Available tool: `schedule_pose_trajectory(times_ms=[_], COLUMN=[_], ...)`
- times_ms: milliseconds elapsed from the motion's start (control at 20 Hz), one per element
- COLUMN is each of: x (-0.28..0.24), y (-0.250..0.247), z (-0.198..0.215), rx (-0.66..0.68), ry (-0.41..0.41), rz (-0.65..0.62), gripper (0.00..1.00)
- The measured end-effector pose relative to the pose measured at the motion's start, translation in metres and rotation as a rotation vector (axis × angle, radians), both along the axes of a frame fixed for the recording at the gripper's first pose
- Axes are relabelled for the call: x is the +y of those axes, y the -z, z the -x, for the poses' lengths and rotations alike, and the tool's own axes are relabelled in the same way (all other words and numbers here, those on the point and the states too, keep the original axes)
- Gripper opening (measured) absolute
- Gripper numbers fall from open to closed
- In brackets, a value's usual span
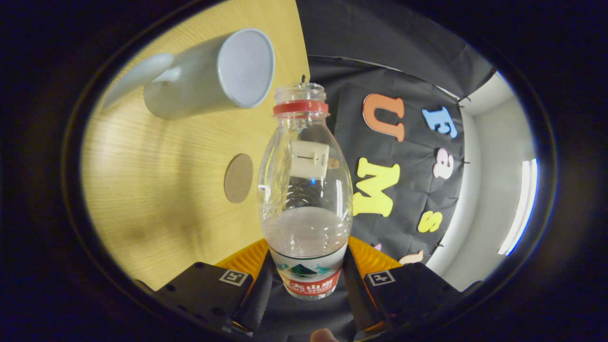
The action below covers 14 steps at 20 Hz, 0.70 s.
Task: Take the bottle from table, then pour the juice into the cup, finally place the bottle on the coaster
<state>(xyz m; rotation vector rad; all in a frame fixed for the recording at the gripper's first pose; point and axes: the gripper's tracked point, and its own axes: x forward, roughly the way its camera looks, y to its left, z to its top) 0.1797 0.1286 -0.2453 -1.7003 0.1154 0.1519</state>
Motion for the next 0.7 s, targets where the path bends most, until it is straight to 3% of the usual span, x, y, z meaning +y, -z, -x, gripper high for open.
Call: schedule_pose_trajectory(times_ms=[700], x=[0.003], y=[-0.014], z=[0.0], rx=[-0.021], ry=[-0.023], rz=[0.073], gripper=[0.76])
